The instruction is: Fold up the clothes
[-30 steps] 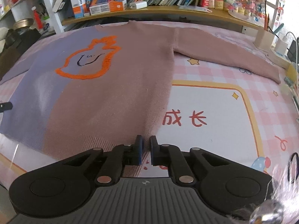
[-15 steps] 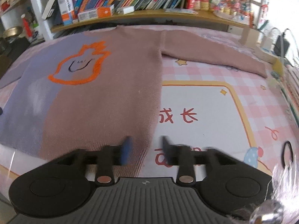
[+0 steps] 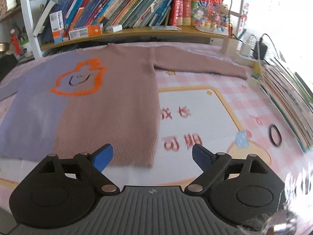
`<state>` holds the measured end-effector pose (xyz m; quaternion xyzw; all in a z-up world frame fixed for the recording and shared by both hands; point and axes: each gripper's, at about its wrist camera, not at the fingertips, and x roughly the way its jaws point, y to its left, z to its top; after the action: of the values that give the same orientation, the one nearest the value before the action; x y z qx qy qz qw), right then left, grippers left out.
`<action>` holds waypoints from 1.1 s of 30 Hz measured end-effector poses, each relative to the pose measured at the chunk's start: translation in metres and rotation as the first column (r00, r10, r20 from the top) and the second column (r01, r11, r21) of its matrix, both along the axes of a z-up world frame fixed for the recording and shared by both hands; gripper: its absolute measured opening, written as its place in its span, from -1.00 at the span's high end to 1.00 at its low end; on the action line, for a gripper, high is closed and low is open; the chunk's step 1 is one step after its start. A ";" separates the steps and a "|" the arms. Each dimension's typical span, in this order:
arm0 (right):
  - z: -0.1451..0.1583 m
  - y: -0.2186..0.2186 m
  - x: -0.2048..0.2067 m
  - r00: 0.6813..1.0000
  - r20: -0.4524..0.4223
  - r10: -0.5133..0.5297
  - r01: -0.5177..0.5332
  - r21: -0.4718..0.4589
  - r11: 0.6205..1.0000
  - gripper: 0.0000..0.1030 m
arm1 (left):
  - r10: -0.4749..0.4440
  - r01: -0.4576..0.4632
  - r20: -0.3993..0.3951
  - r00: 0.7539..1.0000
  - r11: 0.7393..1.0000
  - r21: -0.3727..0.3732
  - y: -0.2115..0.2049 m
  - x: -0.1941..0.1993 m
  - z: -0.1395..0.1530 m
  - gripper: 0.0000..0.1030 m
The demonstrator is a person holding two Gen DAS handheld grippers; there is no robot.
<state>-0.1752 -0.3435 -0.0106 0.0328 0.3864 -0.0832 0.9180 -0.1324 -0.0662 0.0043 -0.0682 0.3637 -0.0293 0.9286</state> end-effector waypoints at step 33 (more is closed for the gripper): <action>0.000 -0.061 -0.011 0.997 0.067 0.028 -0.026 -0.018 0.999 -0.91 | 0.045 -0.045 0.008 0.999 0.991 0.126 -0.081 -0.016 0.005 -0.66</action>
<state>-0.1862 -0.4041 -0.0108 0.0222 0.3552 -0.0730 0.9317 -0.1487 -0.1468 0.0095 -0.0175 0.3609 0.0146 0.9323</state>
